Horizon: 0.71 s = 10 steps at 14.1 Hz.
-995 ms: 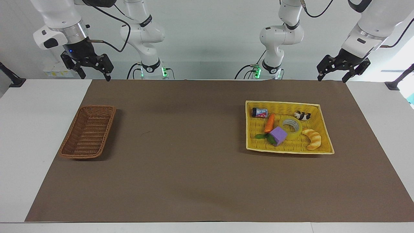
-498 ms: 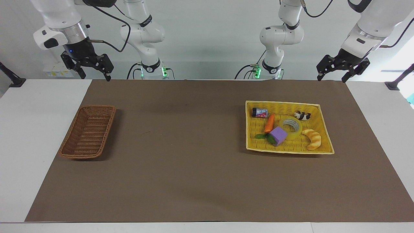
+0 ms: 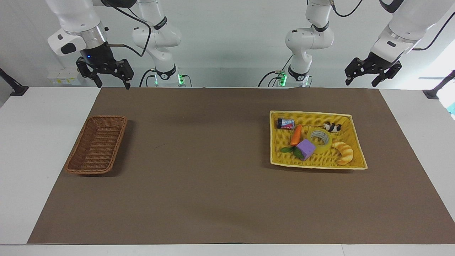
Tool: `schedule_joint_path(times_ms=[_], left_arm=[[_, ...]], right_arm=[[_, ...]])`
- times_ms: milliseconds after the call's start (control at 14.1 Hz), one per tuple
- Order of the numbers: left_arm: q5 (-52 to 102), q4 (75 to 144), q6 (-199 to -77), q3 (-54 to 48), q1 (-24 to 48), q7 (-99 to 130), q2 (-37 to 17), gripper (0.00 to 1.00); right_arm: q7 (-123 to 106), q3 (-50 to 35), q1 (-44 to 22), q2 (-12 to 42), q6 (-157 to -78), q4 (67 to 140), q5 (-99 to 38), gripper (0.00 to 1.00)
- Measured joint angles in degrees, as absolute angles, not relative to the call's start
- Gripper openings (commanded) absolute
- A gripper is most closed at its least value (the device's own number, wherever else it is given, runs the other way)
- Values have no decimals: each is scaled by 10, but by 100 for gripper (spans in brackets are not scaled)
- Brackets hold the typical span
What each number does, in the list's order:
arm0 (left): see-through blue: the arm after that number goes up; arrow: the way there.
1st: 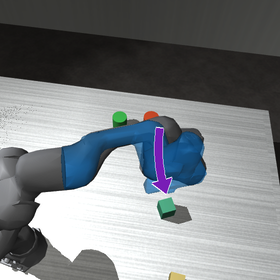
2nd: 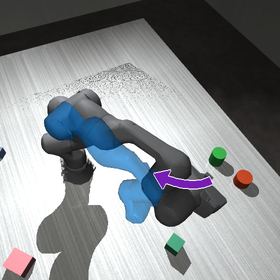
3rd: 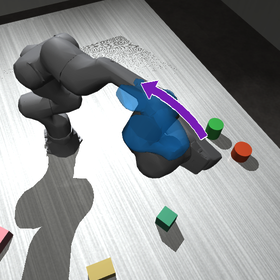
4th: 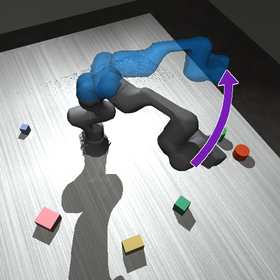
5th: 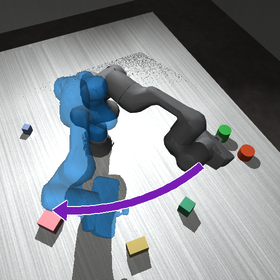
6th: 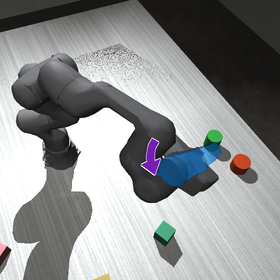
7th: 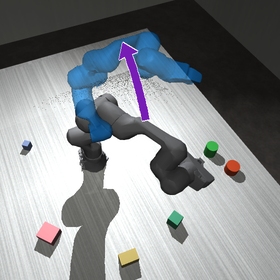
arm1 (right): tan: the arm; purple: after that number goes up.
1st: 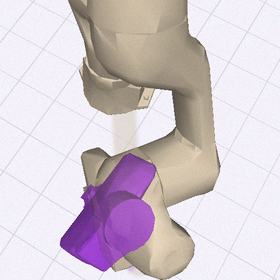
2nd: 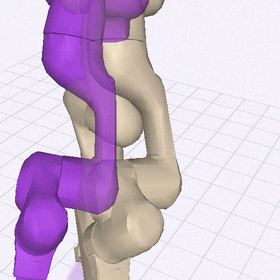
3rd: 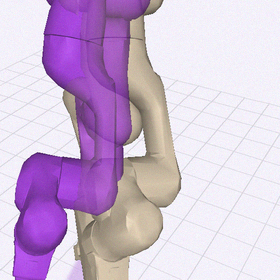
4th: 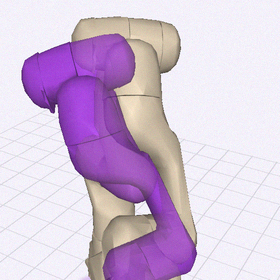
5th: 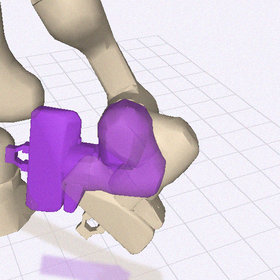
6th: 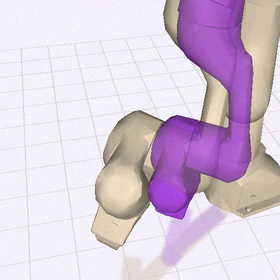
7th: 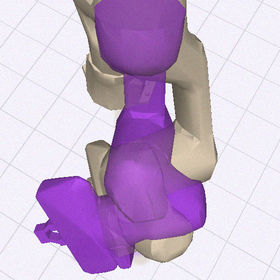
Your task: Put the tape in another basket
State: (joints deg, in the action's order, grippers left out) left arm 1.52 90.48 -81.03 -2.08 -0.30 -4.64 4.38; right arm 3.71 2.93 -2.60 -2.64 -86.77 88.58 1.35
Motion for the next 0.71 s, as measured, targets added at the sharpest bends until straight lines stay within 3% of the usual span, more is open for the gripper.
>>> schedule_joint_path(times_ms=[711], left_arm=[[18, 953, -820, -19, -13, -105, 75, 100]], right_arm=[[37, 29, -26, -26, -868, 886, 13, 100]])
